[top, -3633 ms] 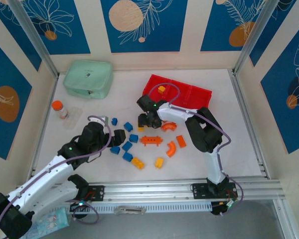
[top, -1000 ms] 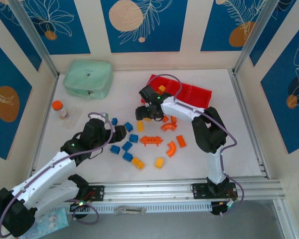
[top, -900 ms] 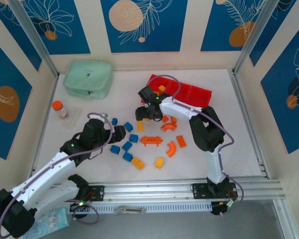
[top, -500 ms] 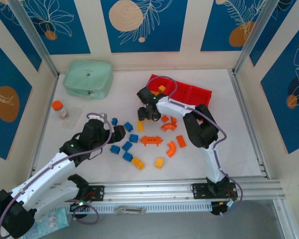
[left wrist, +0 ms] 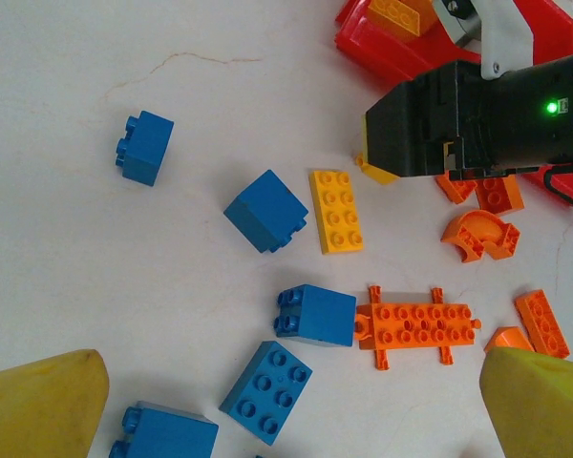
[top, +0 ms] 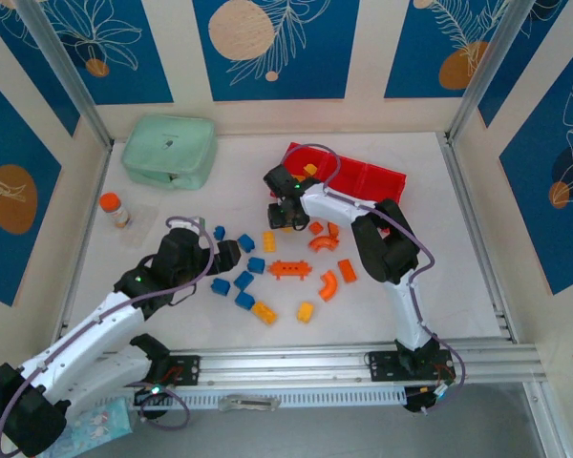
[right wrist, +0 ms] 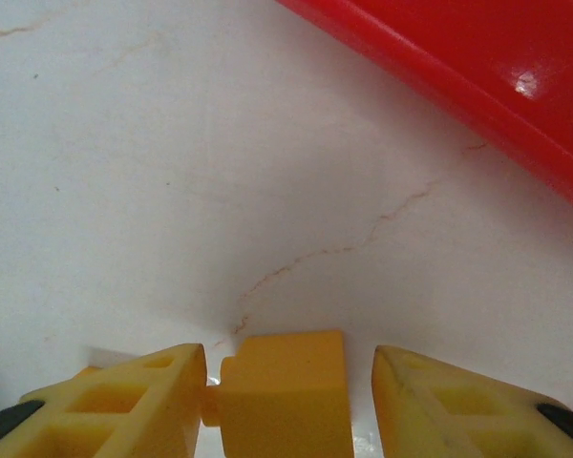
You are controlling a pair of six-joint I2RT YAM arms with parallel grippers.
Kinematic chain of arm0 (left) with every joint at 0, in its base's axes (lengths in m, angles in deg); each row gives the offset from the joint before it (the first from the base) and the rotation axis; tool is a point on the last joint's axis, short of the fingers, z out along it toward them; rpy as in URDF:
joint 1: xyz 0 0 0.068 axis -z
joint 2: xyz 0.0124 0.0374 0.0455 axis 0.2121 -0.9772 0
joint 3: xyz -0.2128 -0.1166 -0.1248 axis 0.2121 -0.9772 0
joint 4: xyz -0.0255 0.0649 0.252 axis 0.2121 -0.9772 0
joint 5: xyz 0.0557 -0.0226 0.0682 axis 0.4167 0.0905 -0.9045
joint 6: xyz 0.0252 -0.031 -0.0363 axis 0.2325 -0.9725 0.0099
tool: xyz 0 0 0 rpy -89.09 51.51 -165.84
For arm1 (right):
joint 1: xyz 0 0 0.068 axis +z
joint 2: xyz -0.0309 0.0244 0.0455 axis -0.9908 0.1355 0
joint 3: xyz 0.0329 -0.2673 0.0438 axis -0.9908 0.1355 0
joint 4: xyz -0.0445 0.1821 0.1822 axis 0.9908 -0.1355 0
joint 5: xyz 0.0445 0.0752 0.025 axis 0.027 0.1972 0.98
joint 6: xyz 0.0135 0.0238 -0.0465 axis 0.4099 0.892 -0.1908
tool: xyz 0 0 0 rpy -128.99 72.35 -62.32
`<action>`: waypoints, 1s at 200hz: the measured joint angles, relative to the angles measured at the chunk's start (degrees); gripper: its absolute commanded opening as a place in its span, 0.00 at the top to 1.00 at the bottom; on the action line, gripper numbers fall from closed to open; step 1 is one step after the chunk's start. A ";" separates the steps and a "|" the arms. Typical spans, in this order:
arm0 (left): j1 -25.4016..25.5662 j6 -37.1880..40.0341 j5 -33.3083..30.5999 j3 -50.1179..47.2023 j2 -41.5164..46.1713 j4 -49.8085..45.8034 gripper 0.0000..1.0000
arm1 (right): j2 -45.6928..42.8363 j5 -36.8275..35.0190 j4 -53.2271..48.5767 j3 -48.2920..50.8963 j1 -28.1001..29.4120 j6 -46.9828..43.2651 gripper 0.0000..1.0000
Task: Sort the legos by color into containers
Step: Pick up the lego from the center of the table.
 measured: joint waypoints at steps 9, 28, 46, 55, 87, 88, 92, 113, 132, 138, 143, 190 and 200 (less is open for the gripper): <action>0.00 0.00 0.00 0.00 0.00 0.00 0.01 | 0.20 0.00 0.00 -0.22 0.00 -0.07 0.46; 0.00 0.00 0.00 0.02 0.00 0.00 0.01 | 0.50 0.00 -0.17 -0.44 0.02 -0.09 0.46; 0.00 0.00 0.00 0.00 0.00 0.00 0.01 | 0.50 0.00 -0.42 -0.44 0.15 -0.11 0.50; 0.00 0.00 0.00 0.00 0.00 0.00 0.01 | 0.50 0.00 -0.44 -0.44 0.24 -0.44 0.52; 0.00 0.00 0.00 0.00 0.00 0.00 0.01 | 0.52 -0.02 -0.83 -0.44 0.39 -0.72 0.61; 0.00 0.00 0.00 0.00 0.00 0.00 0.01 | 0.52 -0.02 -0.83 -0.44 0.39 -0.79 0.61; 0.00 0.00 0.00 0.00 0.00 0.00 0.01 | 0.52 -0.04 -0.83 -0.44 0.39 -0.63 0.62; 0.00 0.00 0.00 0.02 0.00 -0.02 0.01 | 0.50 -0.04 -1.07 -0.74 0.39 -0.94 0.66; 0.00 0.02 0.00 0.00 0.00 -0.02 0.01 | 0.26 -0.26 -1.40 -1.05 0.42 -0.96 0.68; 0.00 0.02 0.00 0.02 0.00 -0.02 0.01 | -0.02 -0.33 -1.42 -1.09 0.44 -1.01 0.68; 0.00 0.02 0.00 0.00 0.00 -0.02 0.01 | -0.28 -0.37 -1.46 -1.09 0.44 -1.09 0.68; 0.00 0.17 0.02 0.15 -0.76 0.26 0.01 | -5.70 -0.94 -1.73 -3.10 -0.44 -1.73 0.69; 0.00 0.20 0.02 0.39 -1.44 0.46 0.01 | -6.03 -1.36 -1.77 -4.81 -1.05 -1.99 0.69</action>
